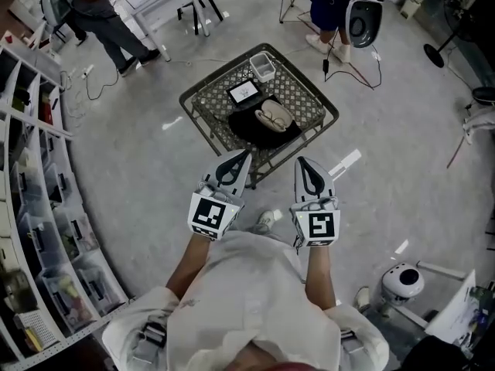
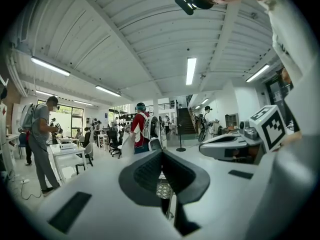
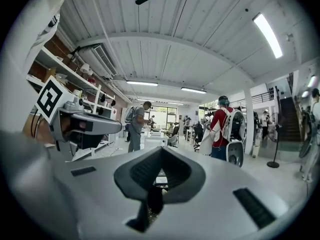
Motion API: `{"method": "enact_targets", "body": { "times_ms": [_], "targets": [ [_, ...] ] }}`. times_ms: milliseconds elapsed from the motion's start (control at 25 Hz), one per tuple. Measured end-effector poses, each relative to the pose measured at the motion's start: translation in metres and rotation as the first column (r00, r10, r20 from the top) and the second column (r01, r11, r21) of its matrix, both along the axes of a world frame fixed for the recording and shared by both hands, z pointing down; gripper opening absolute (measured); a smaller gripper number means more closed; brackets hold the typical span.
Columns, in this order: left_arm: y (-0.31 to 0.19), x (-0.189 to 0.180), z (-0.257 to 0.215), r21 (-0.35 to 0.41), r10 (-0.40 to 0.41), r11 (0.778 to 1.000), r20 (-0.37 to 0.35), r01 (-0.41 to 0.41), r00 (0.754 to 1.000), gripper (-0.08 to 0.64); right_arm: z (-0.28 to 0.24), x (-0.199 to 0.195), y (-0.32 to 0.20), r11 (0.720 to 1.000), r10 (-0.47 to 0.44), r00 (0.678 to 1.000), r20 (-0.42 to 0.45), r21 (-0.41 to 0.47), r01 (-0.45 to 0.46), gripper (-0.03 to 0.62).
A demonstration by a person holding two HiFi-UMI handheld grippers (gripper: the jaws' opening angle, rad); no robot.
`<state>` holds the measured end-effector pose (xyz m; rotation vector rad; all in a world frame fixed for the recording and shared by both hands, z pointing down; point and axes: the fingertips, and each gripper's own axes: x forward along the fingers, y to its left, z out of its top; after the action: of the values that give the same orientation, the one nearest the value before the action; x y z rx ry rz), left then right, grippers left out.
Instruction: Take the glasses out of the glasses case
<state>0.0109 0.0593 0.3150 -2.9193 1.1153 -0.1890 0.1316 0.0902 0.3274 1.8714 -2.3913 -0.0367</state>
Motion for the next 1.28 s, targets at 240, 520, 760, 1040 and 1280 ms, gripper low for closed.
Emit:
{"method": "enact_targets", "body": {
  "times_ms": [240,520,760,1040,1280],
  "targets": [
    [-0.026,0.005,0.005,-0.008,-0.011,1.000,0.006,0.011,1.000,0.012,0.016,-0.003,-0.032,0.999,-0.035,0.999,0.005,-0.041,0.035,0.006],
    [-0.070,0.001,0.028,-0.052,0.029,0.998,-0.003,-0.029,1.000,0.012,0.033,-0.008,-0.070,0.997,-0.001,1.000,-0.010,-0.083,0.000,0.006],
    [-0.122,0.007,0.040,-0.068,0.120,0.990,-0.034,-0.122,0.992,0.012,0.045,-0.002,-0.113,0.989,0.079,0.996,-0.039,-0.121,-0.083,0.006],
    [-0.175,0.004,0.060,-0.092,0.205,0.974,-0.047,-0.209,0.978,0.012,0.066,-0.010,-0.159,0.973,0.145,0.987,-0.068,-0.171,-0.155,0.006],
    [-0.209,-0.006,0.089,-0.145,0.254,0.955,-0.059,-0.260,0.965,0.012,0.096,-0.016,-0.184,0.945,0.195,0.975,-0.103,-0.248,-0.215,0.006]
  ]
}}
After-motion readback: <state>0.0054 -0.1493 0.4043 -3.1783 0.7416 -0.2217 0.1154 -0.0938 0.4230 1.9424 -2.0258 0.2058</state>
